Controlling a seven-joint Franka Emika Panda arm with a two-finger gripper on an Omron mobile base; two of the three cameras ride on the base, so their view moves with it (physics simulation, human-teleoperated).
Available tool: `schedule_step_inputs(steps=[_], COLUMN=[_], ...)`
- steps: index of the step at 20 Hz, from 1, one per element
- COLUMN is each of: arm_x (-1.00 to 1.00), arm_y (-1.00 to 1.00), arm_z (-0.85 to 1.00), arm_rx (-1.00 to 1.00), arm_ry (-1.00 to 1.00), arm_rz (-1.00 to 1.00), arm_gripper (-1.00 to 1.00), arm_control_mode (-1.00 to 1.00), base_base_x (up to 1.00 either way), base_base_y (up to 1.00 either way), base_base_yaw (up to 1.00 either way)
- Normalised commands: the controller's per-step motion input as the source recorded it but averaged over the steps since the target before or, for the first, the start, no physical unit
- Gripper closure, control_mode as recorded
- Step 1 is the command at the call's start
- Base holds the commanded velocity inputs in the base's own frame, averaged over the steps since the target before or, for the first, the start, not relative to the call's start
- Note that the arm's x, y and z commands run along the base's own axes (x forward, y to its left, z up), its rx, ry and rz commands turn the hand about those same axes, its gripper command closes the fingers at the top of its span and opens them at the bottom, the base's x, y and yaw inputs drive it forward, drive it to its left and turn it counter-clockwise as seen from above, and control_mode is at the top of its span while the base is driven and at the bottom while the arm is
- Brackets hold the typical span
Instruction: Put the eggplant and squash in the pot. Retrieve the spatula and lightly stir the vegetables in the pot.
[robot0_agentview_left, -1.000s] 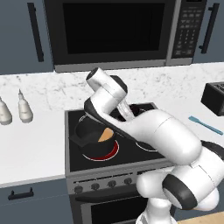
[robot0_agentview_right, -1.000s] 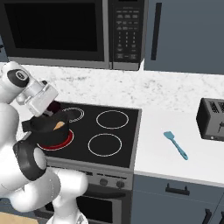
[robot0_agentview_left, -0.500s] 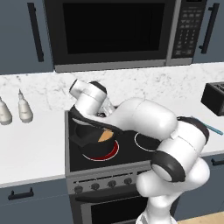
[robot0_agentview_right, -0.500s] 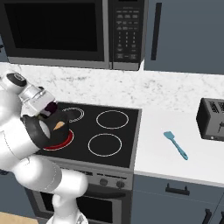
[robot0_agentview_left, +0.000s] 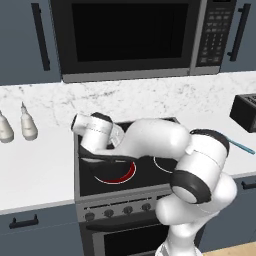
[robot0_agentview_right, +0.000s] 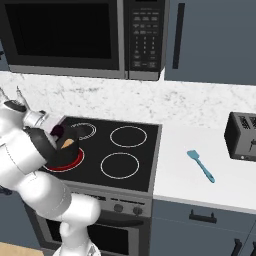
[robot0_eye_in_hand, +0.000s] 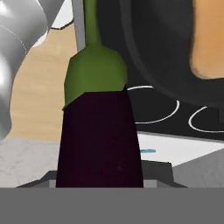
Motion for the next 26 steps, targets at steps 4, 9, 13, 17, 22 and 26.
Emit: schedule_step_inputs(steps=[4,9,13,17,22,26], arm_x=[0.23,0.26,0.23,0.06,-0.08,-0.10], arm_y=[0.19,0.25,0.34,0.22,0.00,-0.02], arm_z=[-0.12,-0.12,-0.07,-0.03,0.00,0.08], arm_rx=[-0.05,-0.03,-0.03,-0.01,0.00,0.00], arm_ry=[-0.02,0.00,0.00,0.00,0.00,0.00], arm_rz=[0.00,0.00,0.00,0.00,0.00,0.00], arm_gripper=[1.00,1.00,-1.00,-1.00,-1.00,-1.00], arm_control_mode=[-1.00,-1.00,-1.00,-1.00,-1.00,-1.00], base_base_x=[0.00,0.00,0.00,0.00,0.00,0.00], base_base_y=[0.00,0.00,0.00,0.00,0.00,0.00], base_base_yaw=[0.00,0.00,0.00,0.00,0.00,0.00])
